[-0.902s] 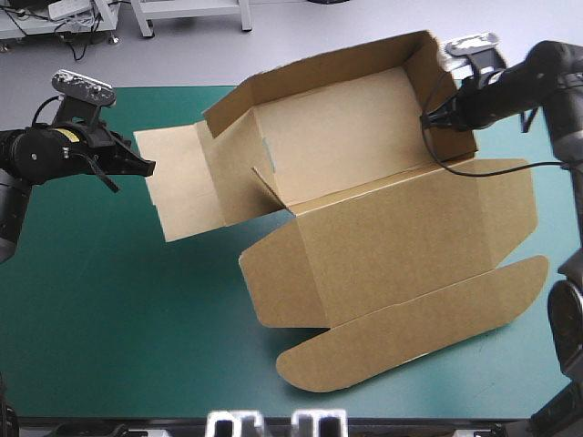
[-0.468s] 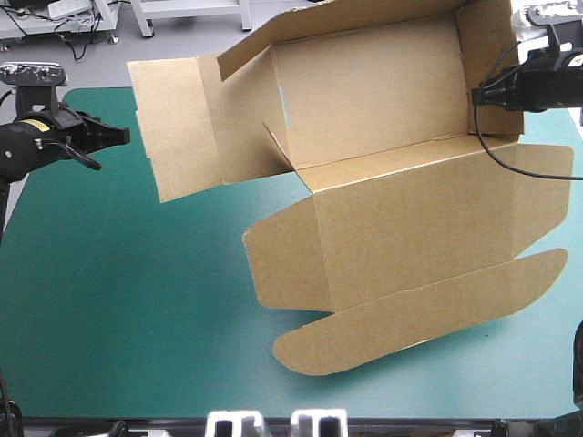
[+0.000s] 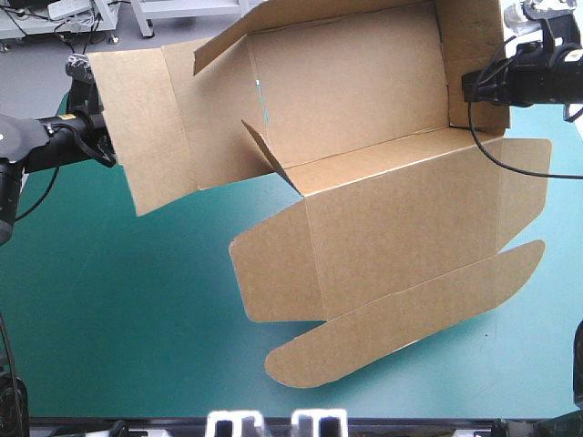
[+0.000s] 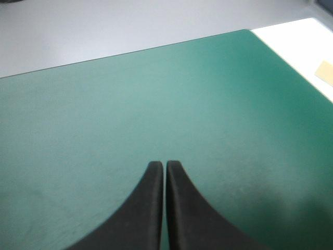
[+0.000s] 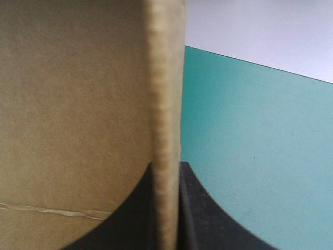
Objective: Fold the box
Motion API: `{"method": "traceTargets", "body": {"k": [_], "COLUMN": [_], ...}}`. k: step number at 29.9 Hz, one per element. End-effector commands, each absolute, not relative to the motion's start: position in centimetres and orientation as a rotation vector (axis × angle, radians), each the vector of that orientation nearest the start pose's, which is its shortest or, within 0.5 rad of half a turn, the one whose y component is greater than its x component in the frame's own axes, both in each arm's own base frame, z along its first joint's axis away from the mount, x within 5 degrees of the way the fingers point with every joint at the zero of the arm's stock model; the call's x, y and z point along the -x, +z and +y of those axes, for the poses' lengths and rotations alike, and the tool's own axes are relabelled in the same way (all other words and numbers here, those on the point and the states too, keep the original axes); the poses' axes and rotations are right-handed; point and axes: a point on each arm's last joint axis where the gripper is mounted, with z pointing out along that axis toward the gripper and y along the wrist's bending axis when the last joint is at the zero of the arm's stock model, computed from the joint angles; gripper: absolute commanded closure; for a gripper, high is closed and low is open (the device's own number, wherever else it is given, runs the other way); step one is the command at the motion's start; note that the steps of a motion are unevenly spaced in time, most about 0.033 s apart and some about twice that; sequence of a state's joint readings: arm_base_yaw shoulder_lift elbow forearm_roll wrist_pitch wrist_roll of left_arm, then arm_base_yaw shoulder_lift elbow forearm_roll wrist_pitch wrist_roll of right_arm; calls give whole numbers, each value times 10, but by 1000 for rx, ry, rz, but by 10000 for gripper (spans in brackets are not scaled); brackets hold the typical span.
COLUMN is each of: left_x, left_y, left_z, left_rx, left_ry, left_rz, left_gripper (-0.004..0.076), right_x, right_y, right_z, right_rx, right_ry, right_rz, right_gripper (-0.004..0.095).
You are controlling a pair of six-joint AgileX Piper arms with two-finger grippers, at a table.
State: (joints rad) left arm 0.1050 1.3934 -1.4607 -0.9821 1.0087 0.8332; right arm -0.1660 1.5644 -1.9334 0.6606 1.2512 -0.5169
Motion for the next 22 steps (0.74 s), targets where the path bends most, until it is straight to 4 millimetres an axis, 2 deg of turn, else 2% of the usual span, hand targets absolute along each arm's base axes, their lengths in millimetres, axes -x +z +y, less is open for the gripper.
{"method": "traceTargets", "body": {"k": [1,5,9,16,22], "left_x": [-278,-269,-259,-256,-248], "left_y": [462,466,468,471,470], "left_z": [-45,-52,-59,-63,-88], "left_rx": [-539,-627,-716,-735,-830], "left_ry": [-805,-932,-1055,-1100,-1163], "left_rz": [1770,1724,1685,1656,1637], "left_gripper": [717,717,717,716,716], "right_x": [-301,-309,-318,-327,-329], "right_y": [505,497,491,489,491], "right_z": [6,3,9,27,44], "right_rx": [450,431,441,453,467], "right_ry": [483,472,530,523,500], "right_rz": [2050,2085,2089,2061,2035], "right_gripper": [926,926,926,925,925]}}
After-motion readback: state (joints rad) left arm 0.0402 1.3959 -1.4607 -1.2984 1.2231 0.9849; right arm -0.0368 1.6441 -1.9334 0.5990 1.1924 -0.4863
